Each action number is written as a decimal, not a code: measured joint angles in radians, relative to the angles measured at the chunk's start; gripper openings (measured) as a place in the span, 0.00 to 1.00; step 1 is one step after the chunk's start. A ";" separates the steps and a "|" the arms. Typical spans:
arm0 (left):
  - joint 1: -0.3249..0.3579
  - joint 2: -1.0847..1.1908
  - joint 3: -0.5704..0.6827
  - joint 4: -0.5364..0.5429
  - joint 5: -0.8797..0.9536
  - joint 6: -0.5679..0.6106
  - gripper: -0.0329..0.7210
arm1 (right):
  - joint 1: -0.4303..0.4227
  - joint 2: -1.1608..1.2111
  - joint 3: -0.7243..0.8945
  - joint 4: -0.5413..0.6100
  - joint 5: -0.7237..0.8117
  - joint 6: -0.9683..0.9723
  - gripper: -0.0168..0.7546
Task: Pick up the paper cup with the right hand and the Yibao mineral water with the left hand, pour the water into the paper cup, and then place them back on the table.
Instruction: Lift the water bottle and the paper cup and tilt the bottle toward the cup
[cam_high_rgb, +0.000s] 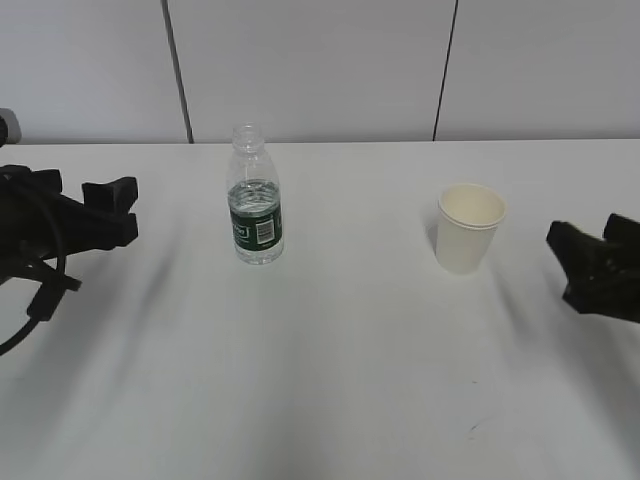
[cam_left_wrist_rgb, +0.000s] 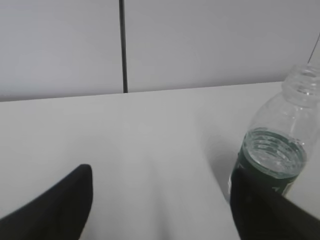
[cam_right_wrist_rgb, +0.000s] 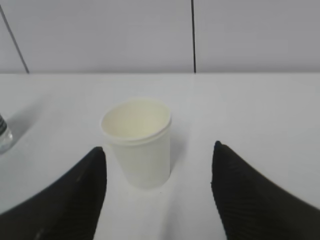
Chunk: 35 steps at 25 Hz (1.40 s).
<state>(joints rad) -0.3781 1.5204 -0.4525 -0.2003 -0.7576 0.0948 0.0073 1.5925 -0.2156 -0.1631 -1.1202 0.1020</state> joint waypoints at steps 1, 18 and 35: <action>-0.003 0.008 0.000 0.010 -0.019 -0.001 0.74 | 0.000 0.032 -0.002 -0.013 -0.005 0.002 0.70; -0.008 0.023 0.000 0.098 -0.088 -0.003 0.74 | 0.000 0.259 -0.106 -0.102 -0.022 -0.008 0.70; -0.008 0.023 0.000 0.100 -0.088 -0.003 0.74 | 0.000 0.344 -0.181 -0.102 -0.024 -0.005 0.87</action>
<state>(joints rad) -0.3860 1.5430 -0.4525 -0.1007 -0.8460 0.0917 0.0073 1.9362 -0.3963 -0.2646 -1.1443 0.0969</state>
